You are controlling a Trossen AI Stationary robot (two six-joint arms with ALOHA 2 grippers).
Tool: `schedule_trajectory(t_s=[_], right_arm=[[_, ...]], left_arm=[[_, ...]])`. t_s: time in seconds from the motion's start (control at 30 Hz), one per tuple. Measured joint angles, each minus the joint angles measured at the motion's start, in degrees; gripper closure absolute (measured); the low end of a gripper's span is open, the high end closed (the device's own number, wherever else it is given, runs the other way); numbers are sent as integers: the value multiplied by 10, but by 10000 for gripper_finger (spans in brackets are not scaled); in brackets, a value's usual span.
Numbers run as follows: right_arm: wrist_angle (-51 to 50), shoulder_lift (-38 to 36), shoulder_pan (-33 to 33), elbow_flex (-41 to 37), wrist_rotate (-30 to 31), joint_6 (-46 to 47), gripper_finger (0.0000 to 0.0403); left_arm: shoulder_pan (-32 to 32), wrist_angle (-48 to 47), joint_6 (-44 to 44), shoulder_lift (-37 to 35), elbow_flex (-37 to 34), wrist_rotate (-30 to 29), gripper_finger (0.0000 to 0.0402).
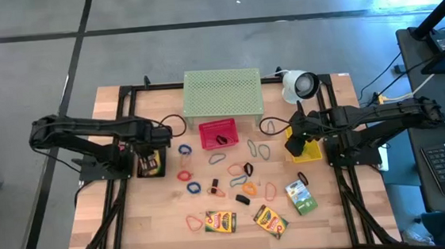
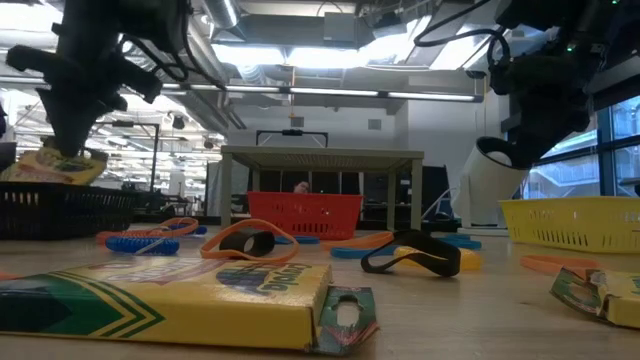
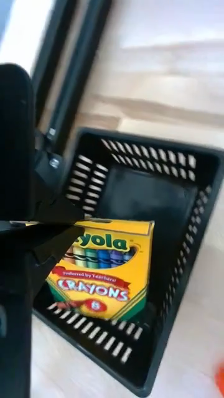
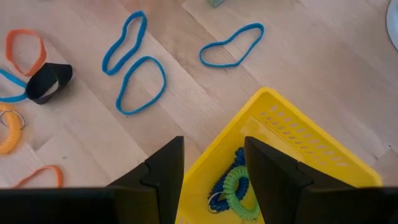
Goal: Pick & Place Office Desk Supplies
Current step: Put the yellow crayon box into the black bin
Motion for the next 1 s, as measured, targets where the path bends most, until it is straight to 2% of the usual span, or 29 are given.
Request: schedule_trajectory(t_s=[0.13,0.37,0.67,1.0], right_arm=[[1,0,0,0,0,5,234],[2,0,0,0,0,15,234],[7,0,0,0,-7,20,234],[8,0,0,0,-7,21,234]], left_arm=[[0,47,24,4,-21,17,400],[3,75,80,29,-49,43,400],[4,113,104,46,-59,49,400],[4,114,110,46,-59,53,400]])
